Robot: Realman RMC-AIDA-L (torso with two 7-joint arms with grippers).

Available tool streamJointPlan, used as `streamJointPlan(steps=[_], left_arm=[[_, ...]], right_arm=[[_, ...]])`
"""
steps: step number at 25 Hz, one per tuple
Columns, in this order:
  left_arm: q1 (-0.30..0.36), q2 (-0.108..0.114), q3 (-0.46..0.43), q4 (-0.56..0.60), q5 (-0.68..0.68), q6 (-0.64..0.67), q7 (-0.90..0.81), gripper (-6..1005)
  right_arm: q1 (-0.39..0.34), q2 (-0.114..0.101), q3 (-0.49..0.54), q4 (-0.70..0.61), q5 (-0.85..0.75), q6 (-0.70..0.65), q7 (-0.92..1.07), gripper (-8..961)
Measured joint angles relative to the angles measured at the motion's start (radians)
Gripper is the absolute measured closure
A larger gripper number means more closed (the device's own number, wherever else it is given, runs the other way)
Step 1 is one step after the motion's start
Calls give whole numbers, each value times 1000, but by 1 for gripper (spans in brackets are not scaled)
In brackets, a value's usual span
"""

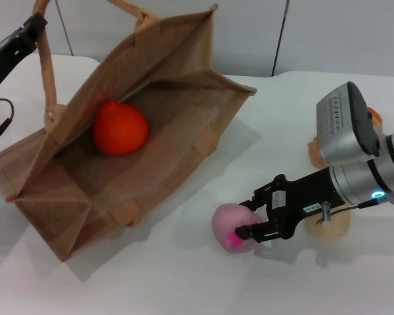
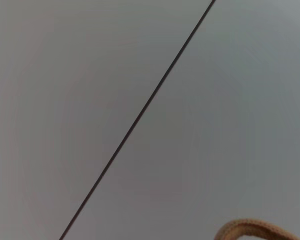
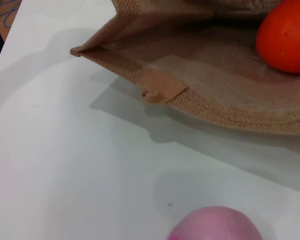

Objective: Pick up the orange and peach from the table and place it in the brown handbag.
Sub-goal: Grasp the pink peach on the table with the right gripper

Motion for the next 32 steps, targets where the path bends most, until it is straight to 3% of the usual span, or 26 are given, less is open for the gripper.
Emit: streamJointPlan(steps=[18, 32], left_arm=[[-3, 3, 0, -13, 3, 11, 0, 885], [-3, 3, 1, -12, 27, 19, 0, 885]], right_arm=[[0, 0, -24, -6, 4, -3, -18, 540], [-12, -3, -16, -32, 49, -35, -60, 548]])
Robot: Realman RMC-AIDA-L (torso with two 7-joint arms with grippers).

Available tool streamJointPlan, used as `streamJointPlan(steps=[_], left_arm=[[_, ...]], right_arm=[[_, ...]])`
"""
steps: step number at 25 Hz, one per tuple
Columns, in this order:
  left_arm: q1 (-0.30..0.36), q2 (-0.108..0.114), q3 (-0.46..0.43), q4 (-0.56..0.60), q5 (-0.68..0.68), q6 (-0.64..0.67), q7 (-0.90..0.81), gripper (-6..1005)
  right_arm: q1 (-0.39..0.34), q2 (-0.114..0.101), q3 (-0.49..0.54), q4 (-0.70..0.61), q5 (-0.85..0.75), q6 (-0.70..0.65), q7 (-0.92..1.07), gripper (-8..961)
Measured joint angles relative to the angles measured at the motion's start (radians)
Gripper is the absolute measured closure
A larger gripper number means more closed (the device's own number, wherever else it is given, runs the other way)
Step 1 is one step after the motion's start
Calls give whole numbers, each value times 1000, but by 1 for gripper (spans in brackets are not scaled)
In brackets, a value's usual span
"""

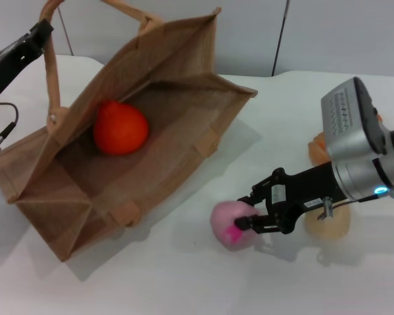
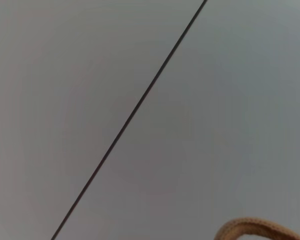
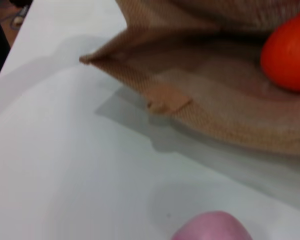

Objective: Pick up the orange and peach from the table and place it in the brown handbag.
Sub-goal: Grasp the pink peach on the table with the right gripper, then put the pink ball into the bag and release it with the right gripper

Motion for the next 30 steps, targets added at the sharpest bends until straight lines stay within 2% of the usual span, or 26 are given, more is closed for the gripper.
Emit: streamJointPlan(steps=[9, 15, 21, 30], left_arm=[[-31, -1, 0, 0, 68, -2, 0, 885], [-61, -4, 0, -4, 117, -8, 0, 885], [-94, -3, 0, -24, 147, -22, 0, 885], [-110, -4, 0, -26, 153, -75, -14, 885]], right_arm=[[-39, 0, 0, -111, 64, -149, -10, 613], [-49, -1, -3, -141, 171, -237, -71, 642], [-7, 4, -6, -133, 222, -198, -114, 641], [68, 12, -8, -48, 259, -28, -129, 648]])
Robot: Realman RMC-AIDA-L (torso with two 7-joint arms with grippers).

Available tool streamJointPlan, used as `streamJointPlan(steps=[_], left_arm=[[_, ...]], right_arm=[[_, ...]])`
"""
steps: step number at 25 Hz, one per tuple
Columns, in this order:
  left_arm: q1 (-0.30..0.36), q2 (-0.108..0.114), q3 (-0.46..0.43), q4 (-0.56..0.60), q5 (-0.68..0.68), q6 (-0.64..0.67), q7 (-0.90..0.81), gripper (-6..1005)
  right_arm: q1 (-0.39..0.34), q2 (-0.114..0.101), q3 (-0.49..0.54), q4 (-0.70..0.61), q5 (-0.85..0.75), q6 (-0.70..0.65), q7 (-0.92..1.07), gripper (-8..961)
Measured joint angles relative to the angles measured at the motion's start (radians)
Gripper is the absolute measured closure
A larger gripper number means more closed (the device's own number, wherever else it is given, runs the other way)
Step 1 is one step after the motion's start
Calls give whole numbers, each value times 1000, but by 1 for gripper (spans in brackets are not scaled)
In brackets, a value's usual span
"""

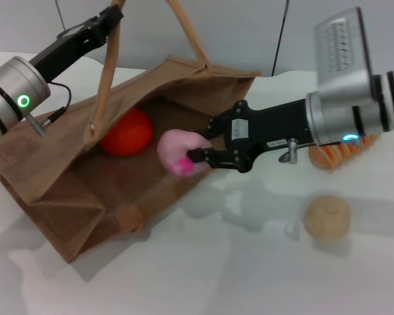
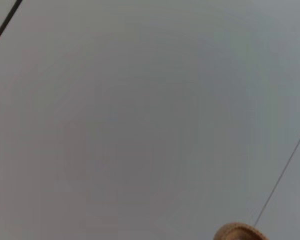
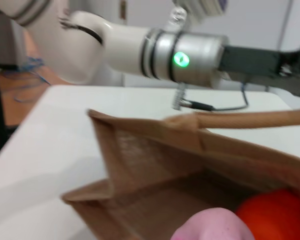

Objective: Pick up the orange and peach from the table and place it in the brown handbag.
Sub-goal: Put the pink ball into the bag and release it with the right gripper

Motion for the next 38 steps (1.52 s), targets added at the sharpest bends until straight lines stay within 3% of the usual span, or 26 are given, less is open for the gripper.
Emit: streamJointPlan(steps=[9, 18, 32, 38], left_arm=[[-3, -1, 0, -2, -6, -50, -13, 886], [-11, -1, 0, -2, -7, -83, -28, 886], [-39, -1, -2, -14, -3, -144, -39, 885], [-43, -1, -3, -14, -8, -170, -46, 885]], right_arm=[[81, 10, 3, 136, 0, 250, -20, 652], [134, 15, 12, 232, 108, 351, -175, 654], [176, 21, 76, 285, 120, 571, -206, 653], [178, 22, 192, 342, 115, 596, -369, 656]])
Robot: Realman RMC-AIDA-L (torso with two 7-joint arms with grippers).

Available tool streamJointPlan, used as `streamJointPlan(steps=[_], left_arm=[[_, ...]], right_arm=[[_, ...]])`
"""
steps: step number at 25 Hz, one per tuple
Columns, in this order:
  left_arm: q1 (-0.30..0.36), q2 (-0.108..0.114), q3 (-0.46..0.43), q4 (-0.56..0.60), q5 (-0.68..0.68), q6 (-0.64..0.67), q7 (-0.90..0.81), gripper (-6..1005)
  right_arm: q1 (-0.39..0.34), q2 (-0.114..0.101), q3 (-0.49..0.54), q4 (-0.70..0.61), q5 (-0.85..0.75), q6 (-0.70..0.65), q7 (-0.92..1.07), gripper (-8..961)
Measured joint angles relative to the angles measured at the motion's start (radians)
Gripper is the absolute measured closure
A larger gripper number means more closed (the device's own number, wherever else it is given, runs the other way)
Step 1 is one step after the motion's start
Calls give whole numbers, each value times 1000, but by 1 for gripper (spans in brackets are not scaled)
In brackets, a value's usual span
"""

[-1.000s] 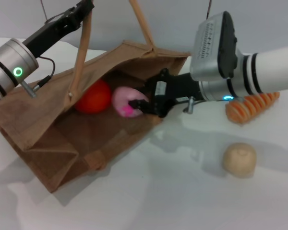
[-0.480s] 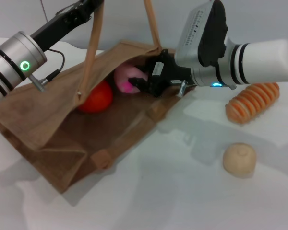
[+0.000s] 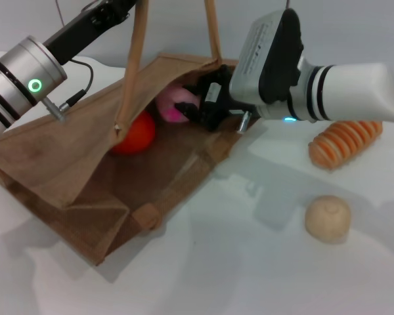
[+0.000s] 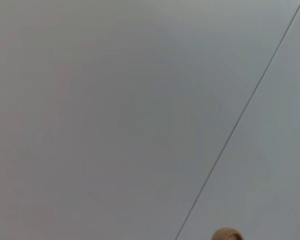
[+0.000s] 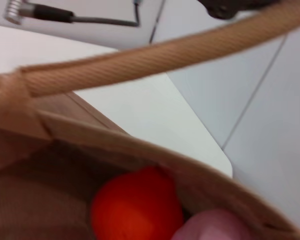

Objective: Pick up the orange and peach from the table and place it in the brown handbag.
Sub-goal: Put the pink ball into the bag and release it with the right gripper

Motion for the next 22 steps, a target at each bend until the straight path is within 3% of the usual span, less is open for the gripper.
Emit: streamJointPlan(steps=[7, 12, 22], left_arm=[[6, 0, -4, 0, 0, -3, -3, 885], [10, 1, -7, 0, 0, -4, -3, 886], [32, 3, -10, 2, -2, 5, -3, 885]], right_arm=[[-8, -4, 79, 40, -5, 0, -150, 657], [-18, -6, 96, 43, -2, -5, -154, 462], [-58, -14, 178, 48, -1, -10, -161, 386]])
